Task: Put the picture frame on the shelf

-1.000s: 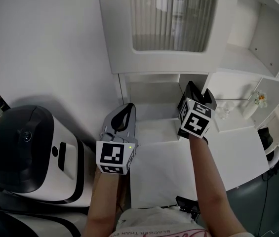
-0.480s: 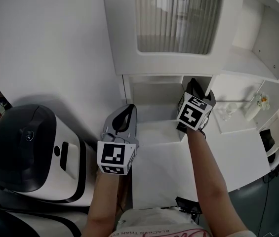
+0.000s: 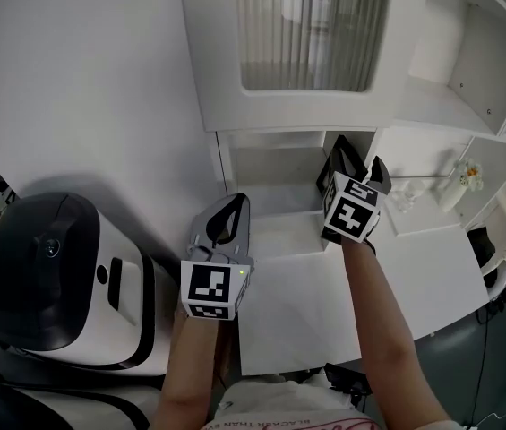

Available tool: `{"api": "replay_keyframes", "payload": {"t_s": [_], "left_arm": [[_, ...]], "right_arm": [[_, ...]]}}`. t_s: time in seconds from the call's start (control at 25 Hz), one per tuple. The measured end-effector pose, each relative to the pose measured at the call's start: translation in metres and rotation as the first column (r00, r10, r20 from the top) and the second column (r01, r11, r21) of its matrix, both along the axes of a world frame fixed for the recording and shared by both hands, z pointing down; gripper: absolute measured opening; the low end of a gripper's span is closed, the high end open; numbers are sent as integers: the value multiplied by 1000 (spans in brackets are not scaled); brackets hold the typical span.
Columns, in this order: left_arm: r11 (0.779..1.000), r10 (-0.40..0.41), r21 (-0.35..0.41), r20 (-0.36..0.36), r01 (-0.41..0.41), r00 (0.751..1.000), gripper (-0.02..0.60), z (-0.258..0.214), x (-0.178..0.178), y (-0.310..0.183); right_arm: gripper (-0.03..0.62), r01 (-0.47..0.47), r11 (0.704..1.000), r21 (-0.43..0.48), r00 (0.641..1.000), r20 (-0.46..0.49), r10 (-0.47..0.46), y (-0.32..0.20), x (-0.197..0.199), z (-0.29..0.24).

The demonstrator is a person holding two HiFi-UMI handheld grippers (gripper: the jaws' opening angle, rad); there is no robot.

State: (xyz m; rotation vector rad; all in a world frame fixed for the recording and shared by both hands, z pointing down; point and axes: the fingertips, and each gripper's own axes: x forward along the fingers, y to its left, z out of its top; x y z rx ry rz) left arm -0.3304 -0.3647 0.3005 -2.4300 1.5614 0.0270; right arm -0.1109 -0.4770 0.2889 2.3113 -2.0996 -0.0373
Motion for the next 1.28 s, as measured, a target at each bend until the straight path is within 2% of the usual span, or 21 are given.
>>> {"api": "replay_keyframes", "payload": {"t_s": [0.4, 0.64, 0.84, 0.92, 1.0, 1.04, 1.2, 1.28], "left_arm": [[1000, -26, 11, -45, 27, 999, 8, -7, 17, 27], [999, -45, 18, -77, 46, 996, 8, -14, 22, 50], [998, -42, 39, -77, 45, 996, 7, -22, 34, 67], [998, -44, 49, -81, 48, 996, 8, -27, 37, 74], [997, -45, 58, -95, 51, 994, 7, -32, 37, 82], [997, -44, 63, -104, 51, 994, 7, -35, 37, 85], [995, -47, 88, -115, 57, 992, 6, -43, 40, 98], [992, -48, 109, -101, 59, 994, 7, -48, 43, 103]], "right_arm": [[324, 172, 985, -16, 984, -54, -173, 54, 1, -1], [324, 265, 964, -26, 962, -69, -266, 95, 3, -9], [320, 329, 944, -19, 937, -115, -329, 130, -1, -18], [267, 342, 940, -7, 931, -136, -339, 145, -3, -22], [157, 354, 935, 14, 925, -155, -348, 161, -3, -27], [126, 361, 932, 23, 921, -163, -353, 168, -3, -29], [33, 367, 929, 55, 924, -137, -357, 197, 6, -33], [12, 366, 927, 81, 927, -115, -356, 207, 12, -36]]}}
